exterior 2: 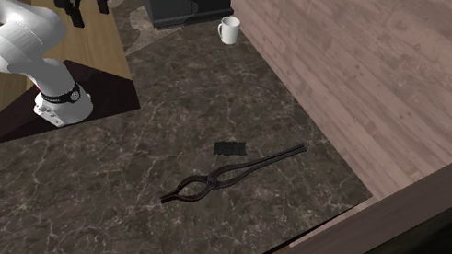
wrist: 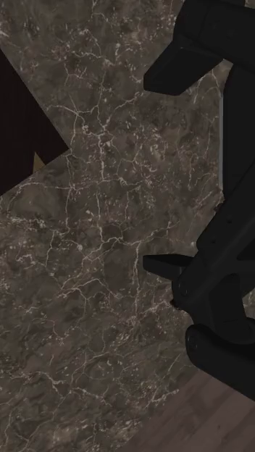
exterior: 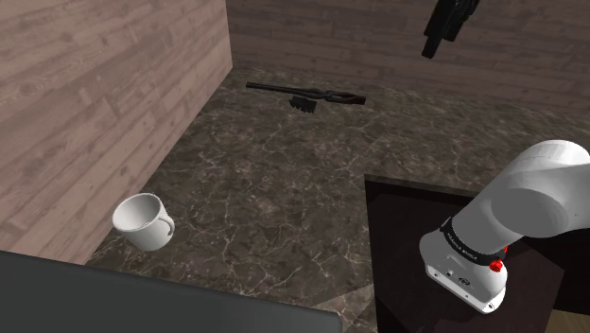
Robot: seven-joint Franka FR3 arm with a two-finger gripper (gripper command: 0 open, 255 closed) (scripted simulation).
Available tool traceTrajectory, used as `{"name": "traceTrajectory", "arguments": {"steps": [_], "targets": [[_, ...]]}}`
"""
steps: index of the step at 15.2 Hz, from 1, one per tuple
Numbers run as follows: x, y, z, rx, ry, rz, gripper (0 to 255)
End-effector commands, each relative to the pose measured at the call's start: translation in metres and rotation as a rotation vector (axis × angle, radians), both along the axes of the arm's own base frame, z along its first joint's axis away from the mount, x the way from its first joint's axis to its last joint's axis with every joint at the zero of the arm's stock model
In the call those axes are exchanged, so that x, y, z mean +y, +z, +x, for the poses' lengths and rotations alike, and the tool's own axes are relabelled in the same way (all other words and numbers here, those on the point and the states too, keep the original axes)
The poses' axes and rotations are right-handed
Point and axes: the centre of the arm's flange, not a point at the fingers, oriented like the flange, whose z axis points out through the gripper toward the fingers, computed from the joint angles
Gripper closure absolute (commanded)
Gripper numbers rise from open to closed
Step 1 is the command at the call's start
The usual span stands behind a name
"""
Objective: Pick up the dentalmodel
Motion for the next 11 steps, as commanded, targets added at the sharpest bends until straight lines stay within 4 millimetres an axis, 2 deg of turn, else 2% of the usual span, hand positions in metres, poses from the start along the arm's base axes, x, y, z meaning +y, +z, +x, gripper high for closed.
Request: {"name": "traceTrajectory", "arguments": {"steps": [1, 11], "targets": [[0.000, 0.000, 0.000, 0.000, 0.000, 0.000, 0], [-0.018, -0.080, 0.106, 0.030, 0.076, 0.006, 0]]}}
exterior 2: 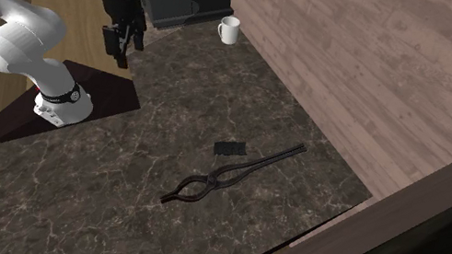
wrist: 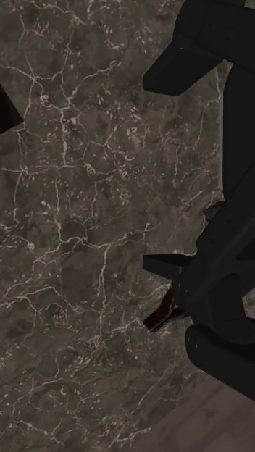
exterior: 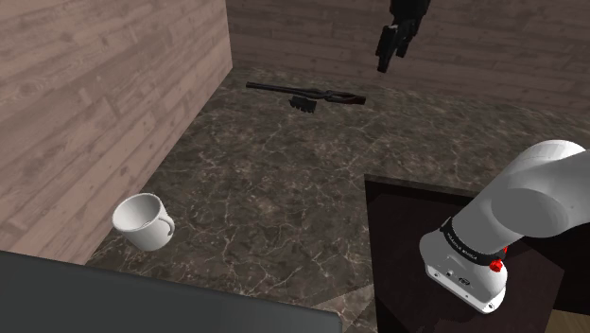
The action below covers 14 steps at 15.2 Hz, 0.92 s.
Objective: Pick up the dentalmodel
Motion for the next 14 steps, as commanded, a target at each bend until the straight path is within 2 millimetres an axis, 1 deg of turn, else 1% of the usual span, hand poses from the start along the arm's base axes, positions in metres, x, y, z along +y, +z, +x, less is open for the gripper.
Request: {"name": "traceTrajectory", "arguments": {"steps": [1, 14], "targets": [[-0.004, -0.017, 0.021, 0.004, 0.016, 0.001, 0], [-0.013, -0.126, 0.157, 0.043, 0.115, 0.009, 0]]}}
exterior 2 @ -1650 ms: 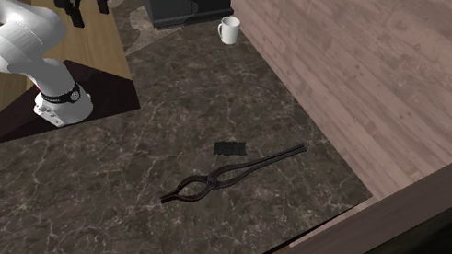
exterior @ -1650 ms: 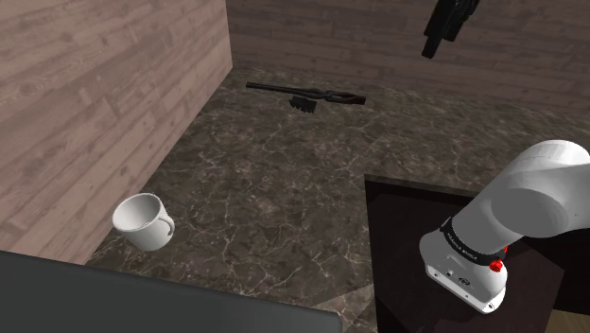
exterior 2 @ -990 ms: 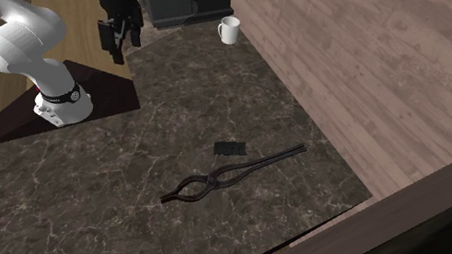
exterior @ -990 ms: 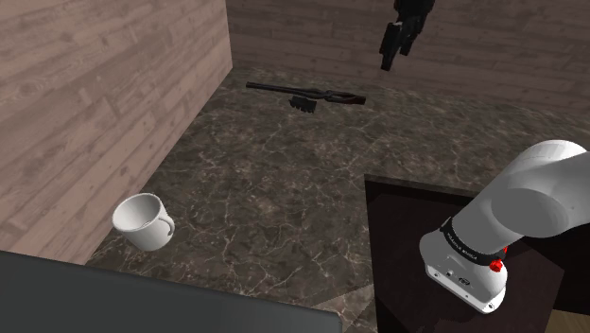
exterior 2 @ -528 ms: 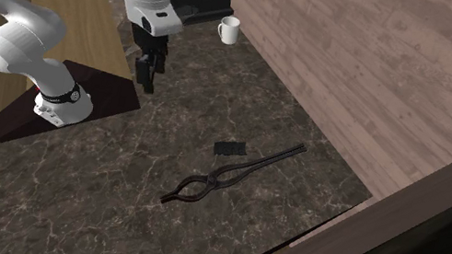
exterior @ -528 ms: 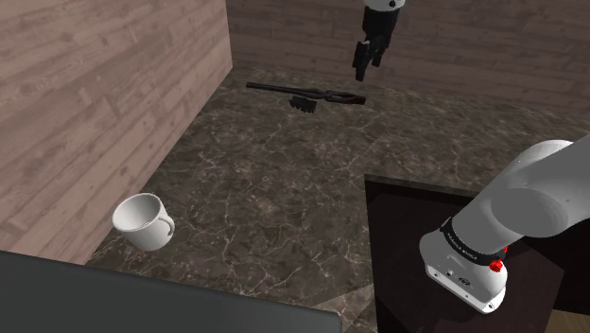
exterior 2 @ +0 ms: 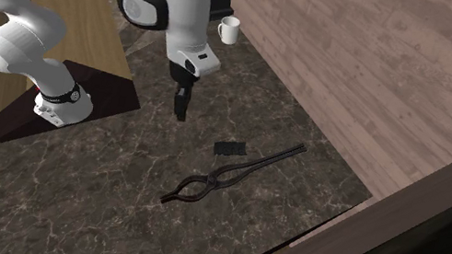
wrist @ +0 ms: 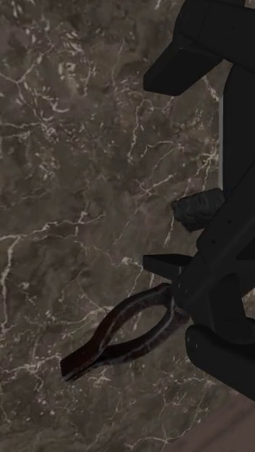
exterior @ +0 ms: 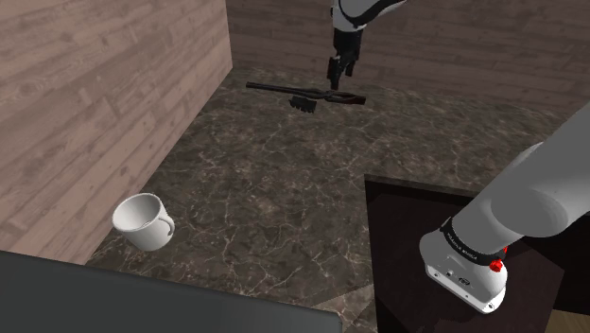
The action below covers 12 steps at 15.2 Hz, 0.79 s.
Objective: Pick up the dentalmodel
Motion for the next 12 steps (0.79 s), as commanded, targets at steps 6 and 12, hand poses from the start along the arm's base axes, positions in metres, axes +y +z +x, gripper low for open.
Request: {"name": "traceTrajectory", "arguments": {"steps": [6, 12], "targets": [[0.001, -0.061, 0.071, 0.020, 0.054, 0.004, 0], [0.004, -0.115, 0.132, 0.038, 0.100, 0.008, 0]]}}
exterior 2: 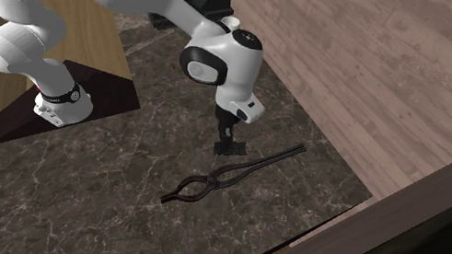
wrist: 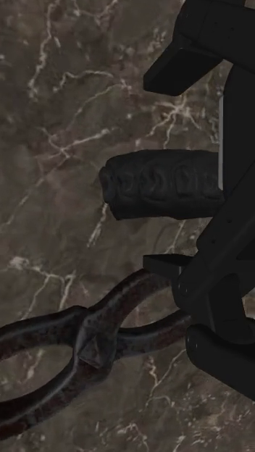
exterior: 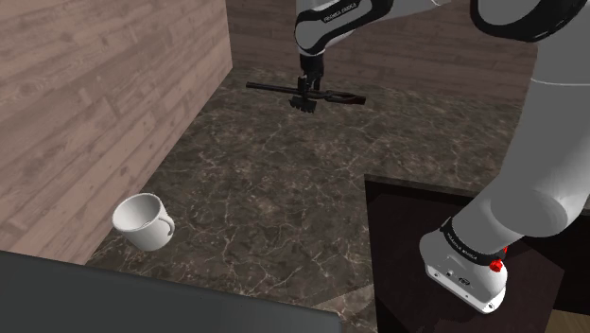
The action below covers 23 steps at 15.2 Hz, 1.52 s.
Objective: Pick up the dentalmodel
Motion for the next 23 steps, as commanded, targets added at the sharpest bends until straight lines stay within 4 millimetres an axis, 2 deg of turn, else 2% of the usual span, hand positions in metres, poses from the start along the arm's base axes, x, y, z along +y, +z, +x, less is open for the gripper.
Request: {"name": "traceTrajectory", "arguments": {"steps": [1, 2, 9, 11, 12, 21, 23], "targets": [[0.001, -0.018, 0.019, 0.007, 0.016, 0.001, 0], [0.001, -0.023, 0.024, 0.008, 0.020, 0.001, 0], [0.001, -0.060, 0.024, 0.008, 0.020, 0.001, 0], [0.001, -0.063, 0.024, 0.008, 0.020, 0.001, 0], [0.002, -0.062, 0.025, 0.008, 0.019, 0.001, 255], [0.001, -0.063, 0.024, 0.008, 0.020, 0.001, 255], [0.001, -0.052, 0.024, 0.008, 0.020, 0.001, 255]]}}
